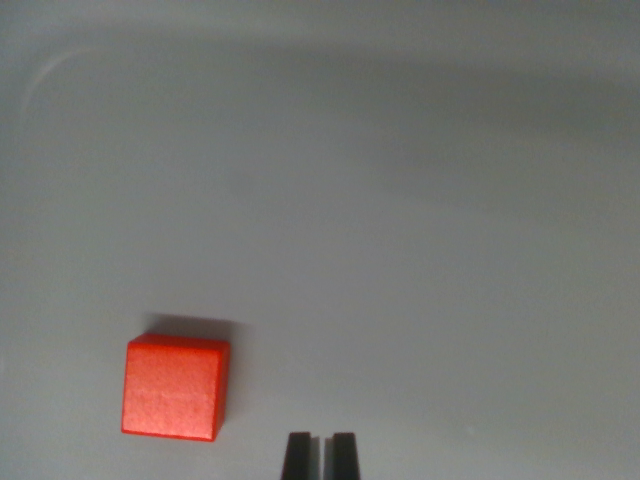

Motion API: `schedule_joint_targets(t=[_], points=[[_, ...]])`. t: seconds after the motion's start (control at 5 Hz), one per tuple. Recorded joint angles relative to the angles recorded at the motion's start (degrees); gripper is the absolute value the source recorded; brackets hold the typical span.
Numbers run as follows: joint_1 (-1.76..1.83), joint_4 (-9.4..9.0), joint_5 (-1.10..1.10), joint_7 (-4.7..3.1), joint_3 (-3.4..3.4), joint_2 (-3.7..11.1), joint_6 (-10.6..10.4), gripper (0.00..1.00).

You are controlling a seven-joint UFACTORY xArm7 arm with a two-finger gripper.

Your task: Reach red block

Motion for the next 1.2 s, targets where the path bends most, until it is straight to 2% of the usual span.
schedule_joint_targets(t=[0.2,0.4,0.6,0.8,1.0,1.2], points=[[0.00,0.00,0.00,0.00,0.00,0.00,0.00,0.00],[0.66,-1.49,-0.03,-0.06,0.54,1.32,-2.66,0.00],[0.66,-1.49,-0.03,-0.06,0.54,1.32,-2.66,0.00],[1.31,-2.93,-0.06,-0.11,1.06,2.61,-5.24,0.00],[1.31,-2.93,-0.06,-0.11,1.06,2.61,-5.24,0.00],[1.91,-4.27,-0.08,-0.16,1.55,3.81,-7.64,0.00]])
